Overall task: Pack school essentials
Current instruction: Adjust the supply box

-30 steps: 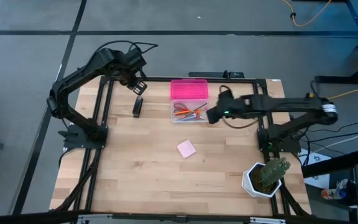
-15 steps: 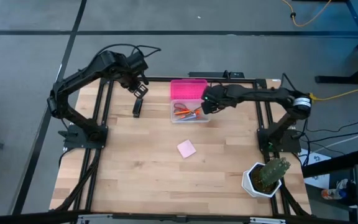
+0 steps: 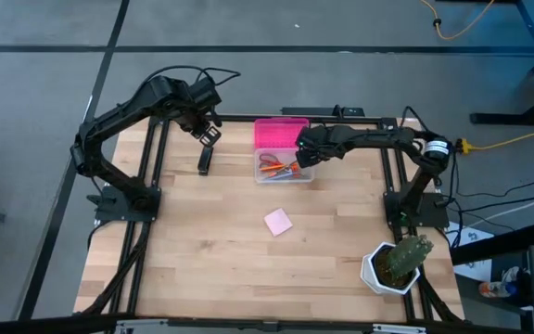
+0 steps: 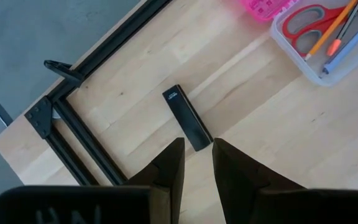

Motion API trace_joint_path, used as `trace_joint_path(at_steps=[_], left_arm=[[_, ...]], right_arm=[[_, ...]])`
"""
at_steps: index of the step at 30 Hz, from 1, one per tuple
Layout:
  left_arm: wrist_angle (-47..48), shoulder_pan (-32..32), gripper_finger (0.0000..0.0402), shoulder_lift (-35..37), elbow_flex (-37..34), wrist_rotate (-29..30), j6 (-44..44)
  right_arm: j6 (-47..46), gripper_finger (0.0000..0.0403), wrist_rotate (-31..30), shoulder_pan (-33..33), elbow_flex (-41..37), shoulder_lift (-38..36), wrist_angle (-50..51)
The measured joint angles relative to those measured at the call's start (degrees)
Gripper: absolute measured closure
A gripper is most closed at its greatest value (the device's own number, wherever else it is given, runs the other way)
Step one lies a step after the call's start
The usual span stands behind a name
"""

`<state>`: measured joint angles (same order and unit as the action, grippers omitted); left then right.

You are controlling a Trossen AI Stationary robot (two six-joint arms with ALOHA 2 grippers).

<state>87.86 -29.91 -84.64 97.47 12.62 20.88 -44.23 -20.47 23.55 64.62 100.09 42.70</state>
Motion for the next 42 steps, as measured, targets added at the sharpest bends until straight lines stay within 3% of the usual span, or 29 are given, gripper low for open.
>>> trace_joint_path(at_steps=[13, 42], left_arm=[[-0.03, 0.00, 0.0326, -0.02, 0.00, 0.04, -0.01], [-0.07, 0.00, 0.0326, -0.04, 0.00, 0.44, -0.01]], right_arm=[[2.82, 0.0234, -2.96, 0.50, 0.00, 0.94, -5.04], [8.95, 0.0234, 4.43, 1.03, 0.00, 1.18, -9.12]])
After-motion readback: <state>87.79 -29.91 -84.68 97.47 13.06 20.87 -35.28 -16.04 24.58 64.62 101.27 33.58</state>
